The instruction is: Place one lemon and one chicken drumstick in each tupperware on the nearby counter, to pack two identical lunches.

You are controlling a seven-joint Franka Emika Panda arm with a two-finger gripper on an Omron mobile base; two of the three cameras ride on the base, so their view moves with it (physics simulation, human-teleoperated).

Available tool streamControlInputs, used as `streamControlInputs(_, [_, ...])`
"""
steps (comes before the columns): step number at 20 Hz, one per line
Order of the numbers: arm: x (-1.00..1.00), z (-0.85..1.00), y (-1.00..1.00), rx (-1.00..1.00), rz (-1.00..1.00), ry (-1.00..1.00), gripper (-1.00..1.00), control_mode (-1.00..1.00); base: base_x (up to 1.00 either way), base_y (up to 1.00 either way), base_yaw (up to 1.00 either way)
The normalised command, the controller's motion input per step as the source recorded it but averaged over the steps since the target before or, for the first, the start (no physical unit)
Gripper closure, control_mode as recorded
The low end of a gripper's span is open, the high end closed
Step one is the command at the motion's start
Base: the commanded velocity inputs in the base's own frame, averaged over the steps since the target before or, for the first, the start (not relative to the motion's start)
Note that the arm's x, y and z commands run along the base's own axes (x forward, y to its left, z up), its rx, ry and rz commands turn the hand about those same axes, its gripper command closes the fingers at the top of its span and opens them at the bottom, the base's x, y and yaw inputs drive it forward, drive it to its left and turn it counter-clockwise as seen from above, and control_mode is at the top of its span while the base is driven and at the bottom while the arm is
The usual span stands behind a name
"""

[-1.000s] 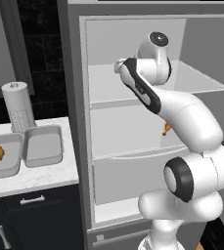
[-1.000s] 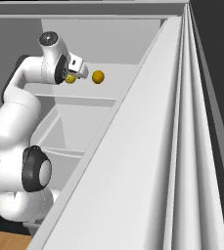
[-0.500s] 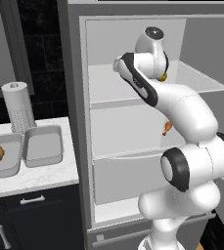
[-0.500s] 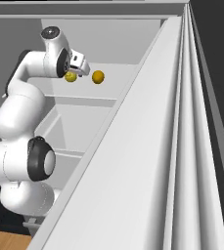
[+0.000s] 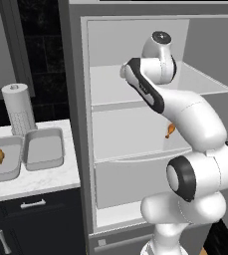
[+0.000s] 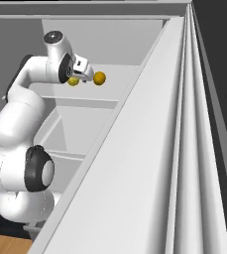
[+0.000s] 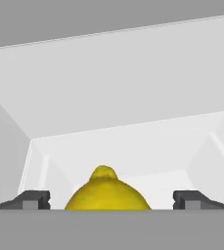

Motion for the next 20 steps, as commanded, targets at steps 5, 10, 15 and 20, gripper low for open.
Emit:
streamControlInputs(5, [-0.27, -0.50, -0.13, -0.01, -0.01, 0.05, -1.00, -1.00, 0.00, 0.00, 0.00])
streamControlInputs(10, [-0.04, -0.43, -0.02, -0.01, 0.00, 0.02, 1.00, -1.00, 0.00, 0.00, 0.00])
streamControlInputs(15, [-0.09, -0.54, 0.00, -0.01, 0.00, 0.07, 1.00, -1.00, 0.00, 0.00, 0.00])
streamControlInputs(20, [-0.78, -0.34, 0.00, 0.00, 0.00, 0.03, 1.00, -1.00, 0.00, 0.00, 0.00])
